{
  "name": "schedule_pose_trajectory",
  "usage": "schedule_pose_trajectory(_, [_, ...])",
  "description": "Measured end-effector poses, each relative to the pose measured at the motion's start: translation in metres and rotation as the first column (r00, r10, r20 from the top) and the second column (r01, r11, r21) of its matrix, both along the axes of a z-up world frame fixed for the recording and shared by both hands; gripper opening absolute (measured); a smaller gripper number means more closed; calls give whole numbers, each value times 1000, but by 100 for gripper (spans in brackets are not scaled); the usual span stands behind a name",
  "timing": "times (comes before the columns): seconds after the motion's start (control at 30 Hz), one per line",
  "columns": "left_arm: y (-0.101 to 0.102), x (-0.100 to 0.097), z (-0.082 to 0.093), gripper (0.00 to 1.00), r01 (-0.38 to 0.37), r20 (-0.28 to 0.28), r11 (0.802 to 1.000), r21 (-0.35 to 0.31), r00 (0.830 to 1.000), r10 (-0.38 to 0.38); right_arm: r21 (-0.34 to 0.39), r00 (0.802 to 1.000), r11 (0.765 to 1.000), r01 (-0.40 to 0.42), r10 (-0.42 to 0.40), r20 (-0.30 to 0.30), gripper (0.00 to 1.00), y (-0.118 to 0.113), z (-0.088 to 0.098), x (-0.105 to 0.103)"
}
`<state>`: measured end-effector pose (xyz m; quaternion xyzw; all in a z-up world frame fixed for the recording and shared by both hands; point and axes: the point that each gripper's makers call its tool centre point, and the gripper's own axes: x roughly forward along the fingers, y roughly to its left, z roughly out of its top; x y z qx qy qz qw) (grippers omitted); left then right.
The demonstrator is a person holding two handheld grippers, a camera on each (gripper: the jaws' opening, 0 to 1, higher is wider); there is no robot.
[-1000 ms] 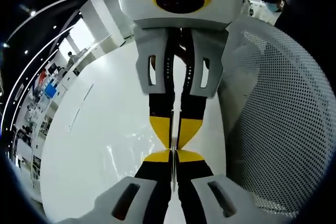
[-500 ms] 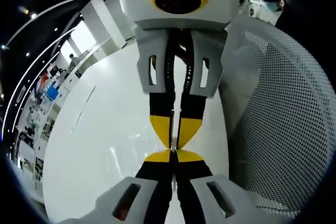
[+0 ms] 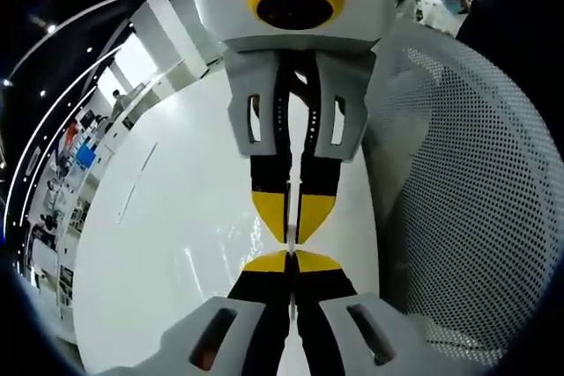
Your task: Open the resealable bag by pulling the two sides of the seal apart until the entire bag opening is separated and visibly accessible.
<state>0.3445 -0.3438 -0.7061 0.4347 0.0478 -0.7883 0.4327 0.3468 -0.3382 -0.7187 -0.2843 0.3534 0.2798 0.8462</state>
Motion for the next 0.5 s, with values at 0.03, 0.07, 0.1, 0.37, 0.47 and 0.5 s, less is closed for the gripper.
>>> schedule_pose_trajectory(0.03, [1, 0, 0, 0, 0, -3, 1000, 0, 1000, 0, 3, 1000, 1000, -1, 1, 0, 0, 0, 1, 0])
schedule_pose_trajectory(0.07, [1, 0, 1, 0, 1, -5, 1000, 0, 1000, -1, 2, 1000, 1000, -4, 4, 0, 0, 1, 1, 0])
schedule_pose_trajectory(0.1, [1, 0, 1, 0, 1, -8, 1000, 0, 1000, -1, 2, 1000, 1000, -6, 6, 1, 0, 1, 1, 0])
schedule_pose_trajectory(0.37, [0, 0, 3, 0, -6, -10, 1000, -11, 1000, 6, 11, 1000, 1000, -1, 1, 3, 0, 0, 3, 0])
schedule_pose_trajectory(0.47, [-1, 0, 2, 0, 1, -9, 1000, -8, 1000, -1, 8, 1000, 1000, 0, 0, 3, 0, 0, 3, -1])
schedule_pose_trajectory(0.5, [-1, 0, 2, 0, 2, -8, 1000, -8, 1000, -2, 7, 1000, 1000, 1, -1, 3, 0, -1, 2, 0])
